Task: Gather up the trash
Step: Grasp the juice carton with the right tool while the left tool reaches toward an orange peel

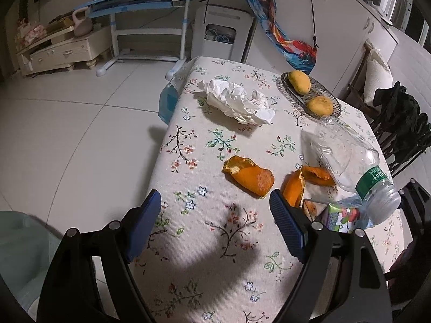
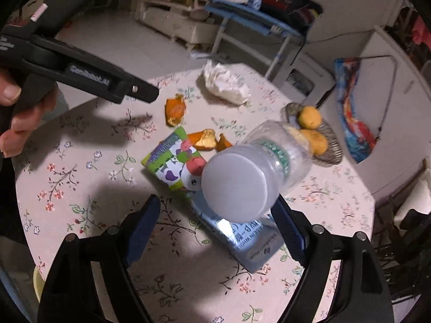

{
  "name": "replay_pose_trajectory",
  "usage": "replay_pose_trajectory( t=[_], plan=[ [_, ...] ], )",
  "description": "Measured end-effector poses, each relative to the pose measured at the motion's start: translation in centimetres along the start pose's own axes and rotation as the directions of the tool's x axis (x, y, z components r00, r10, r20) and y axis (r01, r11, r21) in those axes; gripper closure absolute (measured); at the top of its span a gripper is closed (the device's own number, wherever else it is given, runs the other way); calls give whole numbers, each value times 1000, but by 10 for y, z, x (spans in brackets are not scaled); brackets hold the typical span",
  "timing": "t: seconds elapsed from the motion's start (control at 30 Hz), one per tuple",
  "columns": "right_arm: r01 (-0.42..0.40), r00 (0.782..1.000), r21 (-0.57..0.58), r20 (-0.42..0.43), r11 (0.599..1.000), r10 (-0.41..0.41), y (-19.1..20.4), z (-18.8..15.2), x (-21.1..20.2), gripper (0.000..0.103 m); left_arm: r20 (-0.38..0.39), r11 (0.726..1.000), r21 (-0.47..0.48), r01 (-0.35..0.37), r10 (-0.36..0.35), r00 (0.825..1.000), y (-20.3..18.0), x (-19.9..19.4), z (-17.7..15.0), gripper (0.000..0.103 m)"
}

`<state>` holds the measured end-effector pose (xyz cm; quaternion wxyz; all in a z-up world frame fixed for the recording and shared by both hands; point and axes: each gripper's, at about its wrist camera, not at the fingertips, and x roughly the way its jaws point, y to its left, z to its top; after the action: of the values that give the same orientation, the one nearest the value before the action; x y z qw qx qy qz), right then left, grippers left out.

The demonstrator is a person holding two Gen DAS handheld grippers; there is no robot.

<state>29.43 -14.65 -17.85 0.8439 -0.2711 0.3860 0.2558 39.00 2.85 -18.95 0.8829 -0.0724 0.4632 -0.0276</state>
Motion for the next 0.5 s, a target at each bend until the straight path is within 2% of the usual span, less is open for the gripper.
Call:
replay_pose_trajectory(
  t=[0.07,0.13,0.27,0.33,0.43,0.5],
  plan=[
    [-28,1000,14,-14,1000,28,-1,0,1,36,-4,1000,3,4,-4,1000,-1,2,2,24],
    [-84,996,49,-33,995,86,-2,-1,-2,53,-7,1000,8,4,-4,1000,-3,6,3,24],
    [-101,992,95,-66,990,107,3,-6,-14,62,-16,1000,25,1,0,1000,-9,13,4,24],
    [-125,986,151,-90,981,140,0,-11,-23,72,-22,999,37,-2,3,1000,-11,16,5,24],
    [-172,970,266,-120,949,209,-11,-26,-35,73,-26,999,44,-6,7,1000,-14,21,6,24],
    [-174,965,315,-136,933,225,-14,-36,-40,73,-27,999,41,-7,8,1000,-14,25,7,24]
  ],
)
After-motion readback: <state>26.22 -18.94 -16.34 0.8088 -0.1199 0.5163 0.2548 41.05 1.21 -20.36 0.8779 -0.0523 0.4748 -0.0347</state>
